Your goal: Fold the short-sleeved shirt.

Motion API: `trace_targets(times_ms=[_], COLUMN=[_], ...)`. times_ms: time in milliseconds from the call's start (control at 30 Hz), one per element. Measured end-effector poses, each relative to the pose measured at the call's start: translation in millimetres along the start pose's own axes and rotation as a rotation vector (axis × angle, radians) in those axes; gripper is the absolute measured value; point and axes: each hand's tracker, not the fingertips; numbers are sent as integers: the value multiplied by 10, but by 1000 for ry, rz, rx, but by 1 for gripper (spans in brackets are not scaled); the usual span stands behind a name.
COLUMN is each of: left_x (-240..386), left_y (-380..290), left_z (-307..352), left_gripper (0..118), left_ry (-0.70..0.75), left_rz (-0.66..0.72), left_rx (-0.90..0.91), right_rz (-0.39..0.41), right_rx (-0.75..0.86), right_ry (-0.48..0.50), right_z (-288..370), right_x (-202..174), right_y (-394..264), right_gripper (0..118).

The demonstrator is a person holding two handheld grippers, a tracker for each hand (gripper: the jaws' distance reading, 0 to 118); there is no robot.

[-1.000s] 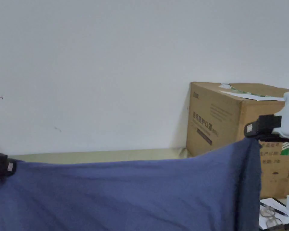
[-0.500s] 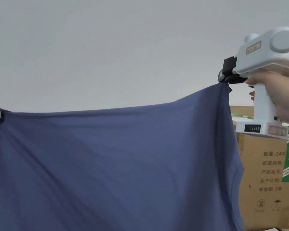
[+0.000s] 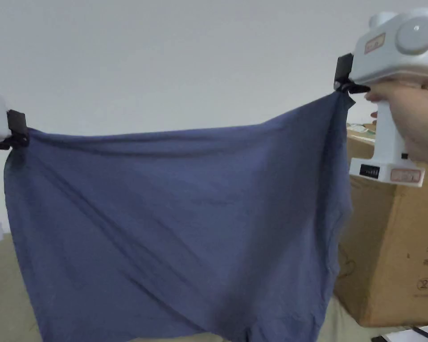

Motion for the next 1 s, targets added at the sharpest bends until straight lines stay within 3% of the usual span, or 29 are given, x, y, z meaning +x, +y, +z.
trace_targets(times_ms=[167, 300, 400, 600, 700, 833, 1000], left_x=[-15, -66, -189, -620, -791, -978, -1044], left_y=[-1344, -2698, -3408, -4014, -4138, -4315, -4497], left_z=[-607, -717, -498, 286, 820, 1440, 1904], left_gripper=[0, 0, 0, 0, 0, 0, 0], left_ry=[-37, -36, -52, -101, -129, -69, -102], left_rz=[55, 87, 113, 67, 38, 16, 25], left_rx=[-246, -481, -590, -658, -678, -666, -677], right_rz=[-59, -97, -112, -65, -99, -113, -172], right_rx=[-297, -592, -743, -842, -870, -893, -852], right_ry=[15, 23, 21, 99, 128, 73, 28], right_z=[-529, -472, -180, 1011, 1600, 2228, 2714], right_x=[120, 253, 470, 854, 1038, 1254, 1448], right_y=[-1760, -3427, -4277, -4794, -4888, -5008, -5002], right_gripper=[1, 1, 1, 1, 1, 1, 1])
